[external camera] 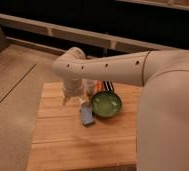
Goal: Place the pepper in the ceramic bowl
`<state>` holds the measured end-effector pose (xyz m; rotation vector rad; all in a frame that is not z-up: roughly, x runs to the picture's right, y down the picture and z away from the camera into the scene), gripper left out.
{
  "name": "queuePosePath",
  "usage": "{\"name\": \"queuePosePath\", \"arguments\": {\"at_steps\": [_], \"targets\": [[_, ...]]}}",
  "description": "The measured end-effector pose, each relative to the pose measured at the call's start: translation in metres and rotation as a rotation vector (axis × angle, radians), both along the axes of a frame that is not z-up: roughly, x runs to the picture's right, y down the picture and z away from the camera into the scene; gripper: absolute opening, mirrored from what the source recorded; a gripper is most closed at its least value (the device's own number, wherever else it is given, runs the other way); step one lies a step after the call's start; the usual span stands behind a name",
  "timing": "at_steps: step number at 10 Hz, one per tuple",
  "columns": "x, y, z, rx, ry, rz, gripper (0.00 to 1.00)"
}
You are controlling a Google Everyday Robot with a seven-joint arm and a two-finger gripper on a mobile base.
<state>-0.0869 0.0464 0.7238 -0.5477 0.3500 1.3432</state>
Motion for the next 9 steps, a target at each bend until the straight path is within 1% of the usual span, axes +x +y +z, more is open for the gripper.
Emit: {"name": "queuePosePath", "arguments": {"at_steps": [1, 2, 3, 4, 5, 6, 7, 8, 9], "targets": [[0.011, -0.026, 0.007, 0.058, -0.065, -0.017, 0.65], [0.027, -0.051, 0.011, 0.119, -0.119, -0.026, 0.65], [0.053, -0.078, 0.015, 0.191, -0.157, -0.032, 0.65], [0.066, -0.095, 0.016, 0.239, -0.185, -0.040, 0.65], [0.073, -0.106, 0.017, 0.269, -0.201, -0.047, 0.65], [0.081, -0.113, 0.017, 0.289, -0.206, -0.051, 0.65], [0.085, -0.115, 0.017, 0.296, -0.201, -0.053, 0.65], [0.094, -0.123, 0.019, 0.324, -0.177, -0.066, 0.65], [0.116, -0.138, 0.023, 0.372, -0.135, -0.075, 0.65]]}}
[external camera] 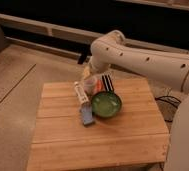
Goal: Place the pepper in the ceramic bowl
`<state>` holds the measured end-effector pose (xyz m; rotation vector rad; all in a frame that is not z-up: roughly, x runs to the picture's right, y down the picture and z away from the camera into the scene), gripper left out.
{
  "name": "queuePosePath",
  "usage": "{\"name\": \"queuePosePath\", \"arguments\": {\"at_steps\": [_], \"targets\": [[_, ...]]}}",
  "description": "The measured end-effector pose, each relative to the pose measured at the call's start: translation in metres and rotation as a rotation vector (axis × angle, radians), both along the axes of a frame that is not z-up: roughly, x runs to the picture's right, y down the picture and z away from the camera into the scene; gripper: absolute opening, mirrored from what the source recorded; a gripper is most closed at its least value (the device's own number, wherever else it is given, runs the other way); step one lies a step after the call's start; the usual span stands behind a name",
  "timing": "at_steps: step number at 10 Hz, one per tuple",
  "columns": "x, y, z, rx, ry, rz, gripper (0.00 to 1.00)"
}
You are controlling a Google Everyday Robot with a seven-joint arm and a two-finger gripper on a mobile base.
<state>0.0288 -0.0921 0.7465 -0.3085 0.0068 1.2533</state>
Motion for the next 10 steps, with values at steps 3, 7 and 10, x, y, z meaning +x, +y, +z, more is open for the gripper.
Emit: {"name": "queuePosePath", "arguments": {"at_steps": [3, 7, 10], "targets": [[0.047, -0.041, 0.005, 0.128, 0.045, 0.010, 0.65], [0.074, -0.053, 0.038, 0.198, -0.062, 0.080, 0.65], [0.080, -0.050, 0.049, 0.194, -0.083, 0.099, 0.65]]}}
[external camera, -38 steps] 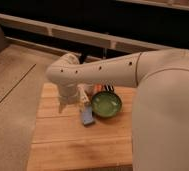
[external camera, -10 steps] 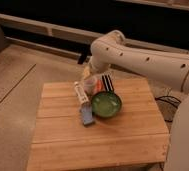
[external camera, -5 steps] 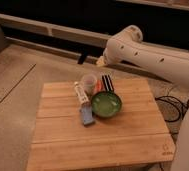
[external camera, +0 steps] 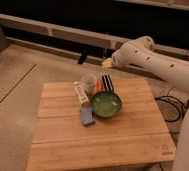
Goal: Place the pepper in the ceramic bowl
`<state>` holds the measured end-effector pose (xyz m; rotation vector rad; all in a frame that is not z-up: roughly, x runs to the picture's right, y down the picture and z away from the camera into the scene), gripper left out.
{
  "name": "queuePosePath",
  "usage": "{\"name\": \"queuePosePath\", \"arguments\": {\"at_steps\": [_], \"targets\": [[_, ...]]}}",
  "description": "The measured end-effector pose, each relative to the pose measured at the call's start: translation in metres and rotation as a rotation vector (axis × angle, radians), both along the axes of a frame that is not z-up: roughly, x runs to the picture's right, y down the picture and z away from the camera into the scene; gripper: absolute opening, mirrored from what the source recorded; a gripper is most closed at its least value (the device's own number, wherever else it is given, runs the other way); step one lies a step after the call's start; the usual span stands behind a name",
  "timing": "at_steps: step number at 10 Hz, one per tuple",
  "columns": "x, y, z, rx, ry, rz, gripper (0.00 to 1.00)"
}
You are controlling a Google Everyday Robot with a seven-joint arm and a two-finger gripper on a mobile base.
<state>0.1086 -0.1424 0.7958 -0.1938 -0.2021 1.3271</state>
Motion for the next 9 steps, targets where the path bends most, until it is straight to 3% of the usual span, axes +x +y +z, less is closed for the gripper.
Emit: {"name": "queuePosePath", "arguments": {"at_steps": [2, 5, 7, 9], "targets": [[-0.002, -0.001, 0.000, 0.002, 0.001, -0.002, 0.65], [0.042, -0.016, 0.018, 0.035, 0.099, 0.007, 0.65], [0.046, -0.028, 0.045, 0.054, 0.114, -0.021, 0.65], [0.043, -0.020, 0.073, 0.018, 0.094, -0.044, 0.65]]}}
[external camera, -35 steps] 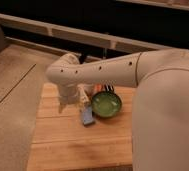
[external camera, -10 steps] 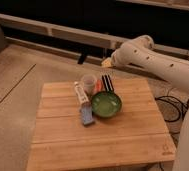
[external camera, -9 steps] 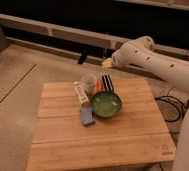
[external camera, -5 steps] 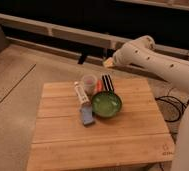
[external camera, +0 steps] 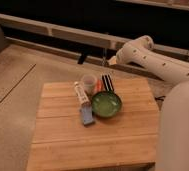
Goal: Place the pepper in the ceramic bowl
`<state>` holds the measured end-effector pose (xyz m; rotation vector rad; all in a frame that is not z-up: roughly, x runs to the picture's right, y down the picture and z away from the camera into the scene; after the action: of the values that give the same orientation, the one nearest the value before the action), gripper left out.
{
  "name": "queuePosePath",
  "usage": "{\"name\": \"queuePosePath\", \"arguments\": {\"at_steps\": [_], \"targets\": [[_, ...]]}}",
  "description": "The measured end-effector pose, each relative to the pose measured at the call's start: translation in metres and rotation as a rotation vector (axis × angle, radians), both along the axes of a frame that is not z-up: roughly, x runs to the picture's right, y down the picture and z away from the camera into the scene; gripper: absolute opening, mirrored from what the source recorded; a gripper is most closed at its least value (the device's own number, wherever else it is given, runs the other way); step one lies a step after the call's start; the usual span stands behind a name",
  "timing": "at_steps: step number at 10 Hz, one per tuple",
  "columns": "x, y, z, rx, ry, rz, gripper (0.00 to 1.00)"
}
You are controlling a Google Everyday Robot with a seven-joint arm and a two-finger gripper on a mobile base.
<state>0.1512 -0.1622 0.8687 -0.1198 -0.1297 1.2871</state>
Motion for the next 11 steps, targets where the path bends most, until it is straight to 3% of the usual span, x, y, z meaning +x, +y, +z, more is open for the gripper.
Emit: {"name": "queuePosePath", "arguments": {"at_steps": [2, 5, 8, 11], "targets": [[-0.016, 0.025, 0.039, -0.093, -0.039, -0.029, 0.65], [-0.026, 0.050, 0.079, -0.220, -0.072, -0.086, 0.65], [-0.055, 0.048, 0.098, -0.292, -0.116, -0.164, 0.65], [-0.081, 0.044, 0.109, -0.332, -0.160, -0.216, 0.65]]}}
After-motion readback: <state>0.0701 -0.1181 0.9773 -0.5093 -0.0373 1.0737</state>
